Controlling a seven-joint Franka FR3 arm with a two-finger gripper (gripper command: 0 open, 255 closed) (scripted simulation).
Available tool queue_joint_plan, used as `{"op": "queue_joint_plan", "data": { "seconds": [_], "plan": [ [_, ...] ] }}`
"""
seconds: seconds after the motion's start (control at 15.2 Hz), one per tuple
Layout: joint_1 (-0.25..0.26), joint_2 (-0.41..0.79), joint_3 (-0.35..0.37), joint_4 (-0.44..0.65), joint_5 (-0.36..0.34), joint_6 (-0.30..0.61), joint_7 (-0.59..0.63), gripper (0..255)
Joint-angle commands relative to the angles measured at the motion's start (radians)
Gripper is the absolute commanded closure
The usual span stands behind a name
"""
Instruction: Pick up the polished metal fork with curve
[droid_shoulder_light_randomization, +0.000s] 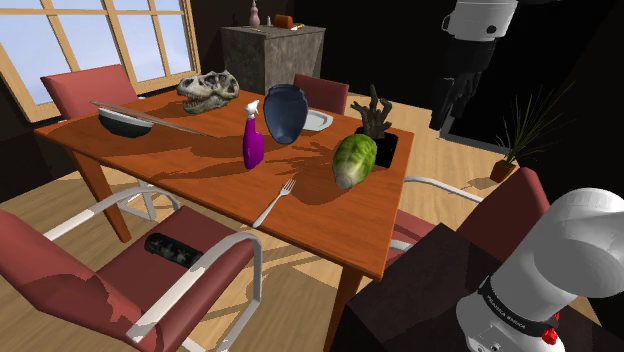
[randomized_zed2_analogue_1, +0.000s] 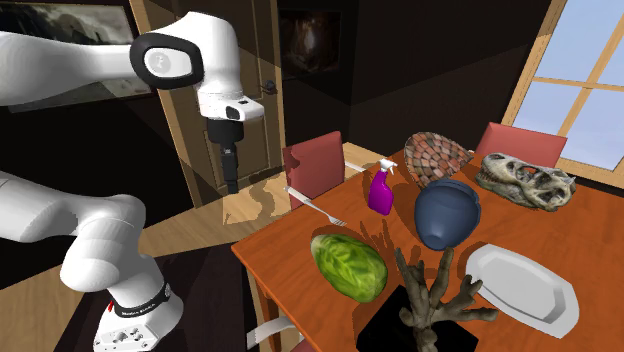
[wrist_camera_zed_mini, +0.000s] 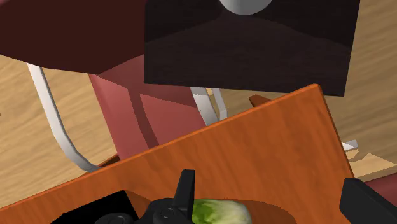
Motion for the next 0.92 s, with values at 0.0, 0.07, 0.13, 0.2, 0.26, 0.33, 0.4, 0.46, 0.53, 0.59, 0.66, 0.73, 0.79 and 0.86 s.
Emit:
{"op": "queue_joint_plan", "data": {
  "seconds": [0.0,0.07,0.13,0.2,0.26,0.33,0.4,0.46,0.53,0.59,0.66,0.73,0.79,0.86],
  "plan": [
    [0.000,0.000,0.000,0.000,0.000,0.000,0.000,0],
    [-0.003,0.009,0.020,-0.017,0.016,0.027,0.042,0],
    [-0.006,0.020,0.040,-0.032,0.032,0.055,0.083,0],
    [-0.009,0.033,0.060,-0.045,0.048,0.083,0.125,0],
    [-0.012,0.048,0.080,-0.056,0.063,0.113,0.166,0],
    [-0.015,0.065,0.100,-0.066,0.077,0.142,0.206,0],
    [-0.019,0.085,0.121,-0.074,0.090,0.172,0.247,0],
    [-0.023,0.106,0.141,-0.080,0.103,0.203,0.287,0],
    [-0.027,0.129,0.161,-0.085,0.114,0.234,0.328,0],
    [-0.032,0.154,0.181,-0.088,0.125,0.265,0.368,0],
    [-0.037,0.181,0.201,-0.088,0.134,0.296,0.408,0],
    [-0.042,0.210,0.221,-0.087,0.141,0.327,0.448,0],
    [-0.049,0.240,0.241,-0.085,0.147,0.358,0.488,0],
    [-0.055,0.272,0.260,-0.080,0.151,0.389,0.529,0]
  ]
}}
